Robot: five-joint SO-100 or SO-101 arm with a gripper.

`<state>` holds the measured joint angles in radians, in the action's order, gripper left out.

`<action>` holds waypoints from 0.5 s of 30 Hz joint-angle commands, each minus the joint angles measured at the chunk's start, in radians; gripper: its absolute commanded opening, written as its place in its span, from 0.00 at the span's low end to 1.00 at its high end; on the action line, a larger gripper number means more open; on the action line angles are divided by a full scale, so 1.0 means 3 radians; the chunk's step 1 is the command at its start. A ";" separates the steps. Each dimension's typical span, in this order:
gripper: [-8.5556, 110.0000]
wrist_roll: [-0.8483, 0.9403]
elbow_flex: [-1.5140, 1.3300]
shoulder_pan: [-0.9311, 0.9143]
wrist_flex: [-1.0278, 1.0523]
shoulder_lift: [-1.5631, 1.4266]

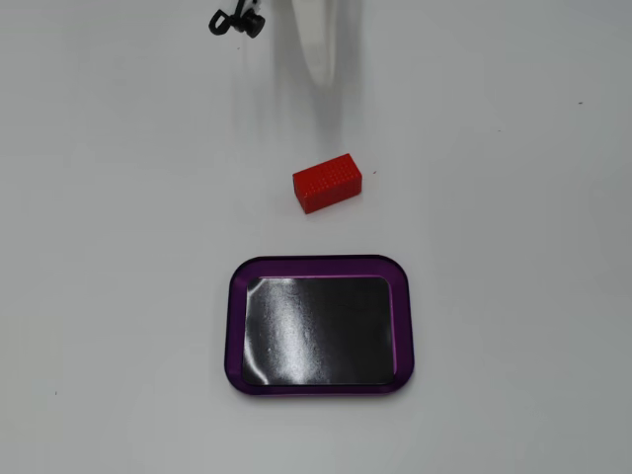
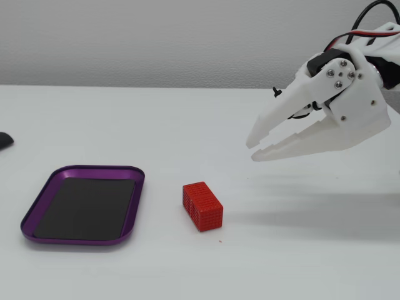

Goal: Remove the cube from the box.

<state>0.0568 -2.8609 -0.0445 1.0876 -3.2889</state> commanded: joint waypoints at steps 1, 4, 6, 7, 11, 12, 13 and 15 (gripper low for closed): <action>0.07 0.0036 -0.0015 -0.0026 0.0010 -0.0082; 0.07 0.0051 -0.0015 -0.0026 0.0010 -0.0082; 0.07 0.0061 -0.0015 -0.0026 -0.0010 -0.0082; 0.07 0.0066 -0.0015 -0.0026 -0.0010 -0.0082; 0.07 0.0072 -0.0015 -0.0020 -0.0010 -0.0082; 0.07 0.0072 -0.0015 -0.0020 -0.0010 -0.0082; 0.07 0.0072 -0.0015 -0.0020 -0.0010 -0.0082; 0.07 0.0072 -0.0015 -0.0020 -0.0010 -0.0082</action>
<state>0.0690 -2.8609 -0.0445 1.0876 -3.2889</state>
